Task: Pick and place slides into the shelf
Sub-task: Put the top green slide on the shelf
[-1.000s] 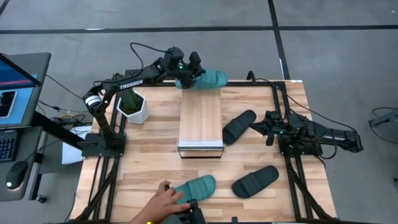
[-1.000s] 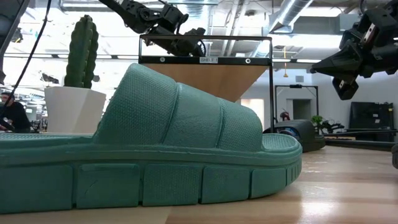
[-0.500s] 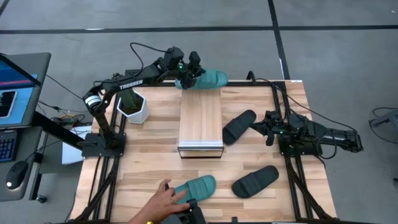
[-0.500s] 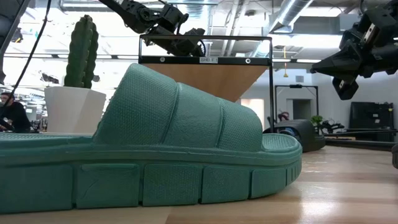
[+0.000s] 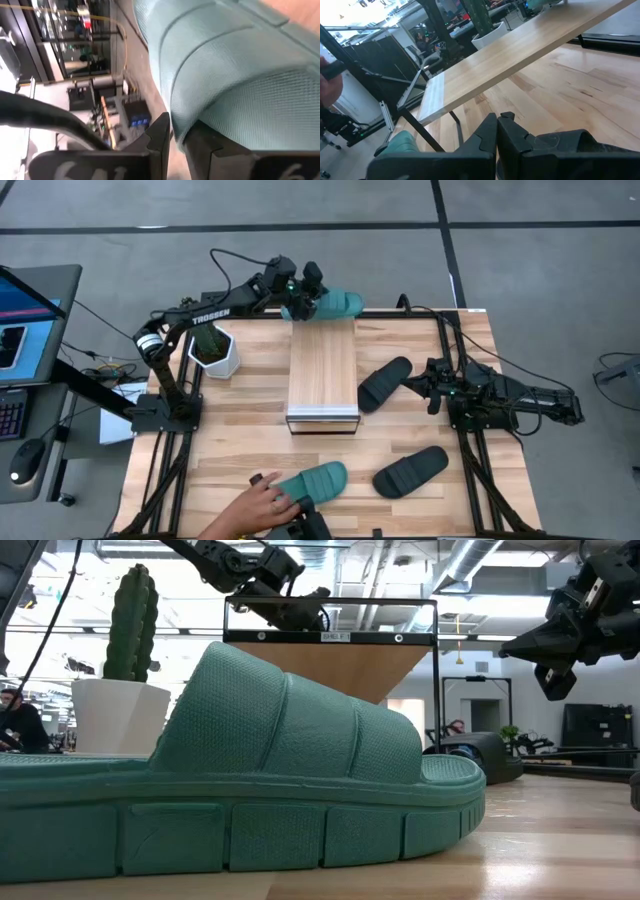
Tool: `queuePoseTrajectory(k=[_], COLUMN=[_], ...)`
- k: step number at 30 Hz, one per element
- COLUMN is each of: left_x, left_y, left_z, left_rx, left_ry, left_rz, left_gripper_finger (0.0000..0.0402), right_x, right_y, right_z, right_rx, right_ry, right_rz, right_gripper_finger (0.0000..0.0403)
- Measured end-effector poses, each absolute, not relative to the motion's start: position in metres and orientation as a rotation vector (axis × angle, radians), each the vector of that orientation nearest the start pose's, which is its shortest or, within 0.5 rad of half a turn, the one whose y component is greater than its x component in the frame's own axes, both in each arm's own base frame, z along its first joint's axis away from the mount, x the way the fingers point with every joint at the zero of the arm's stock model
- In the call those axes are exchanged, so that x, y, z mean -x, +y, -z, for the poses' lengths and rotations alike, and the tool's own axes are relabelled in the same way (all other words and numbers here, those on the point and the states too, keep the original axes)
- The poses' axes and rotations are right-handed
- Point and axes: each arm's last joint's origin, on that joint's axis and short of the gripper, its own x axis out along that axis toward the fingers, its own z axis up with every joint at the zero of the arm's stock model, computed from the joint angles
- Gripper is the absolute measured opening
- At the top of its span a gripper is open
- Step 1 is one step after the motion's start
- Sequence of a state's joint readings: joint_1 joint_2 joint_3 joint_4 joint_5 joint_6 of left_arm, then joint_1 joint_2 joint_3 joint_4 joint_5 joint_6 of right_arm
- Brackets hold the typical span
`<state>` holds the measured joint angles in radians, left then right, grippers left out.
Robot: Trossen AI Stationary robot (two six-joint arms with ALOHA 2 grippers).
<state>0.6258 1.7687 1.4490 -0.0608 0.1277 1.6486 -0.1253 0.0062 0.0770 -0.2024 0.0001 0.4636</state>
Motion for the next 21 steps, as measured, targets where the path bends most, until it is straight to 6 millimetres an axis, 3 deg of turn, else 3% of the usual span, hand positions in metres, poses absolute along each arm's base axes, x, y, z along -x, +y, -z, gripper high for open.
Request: queuePoseTrajectory(k=[9, 21], left_x=[-0.3393, -0.3387], left_y=[0.2354, 0.2358], left_z=[-0.3070, -0.3071], left_rx=[-1.455, -1.428], left_ry=[0.624, 0.576], left_rz=[-0.055, -0.027], left_gripper_finger=[0.0055, 0.0166], right_x=[-0.0913, -0.0913], right_y=[-0.0115, -0.0115], right_z=[-0.1697, -0.1697], right_rx=[-0.471, -0.471], right_ry=[0.100, 0.100], right_rz=[0.153, 0.153], right_gripper_finger=[0.0001, 0.0001])
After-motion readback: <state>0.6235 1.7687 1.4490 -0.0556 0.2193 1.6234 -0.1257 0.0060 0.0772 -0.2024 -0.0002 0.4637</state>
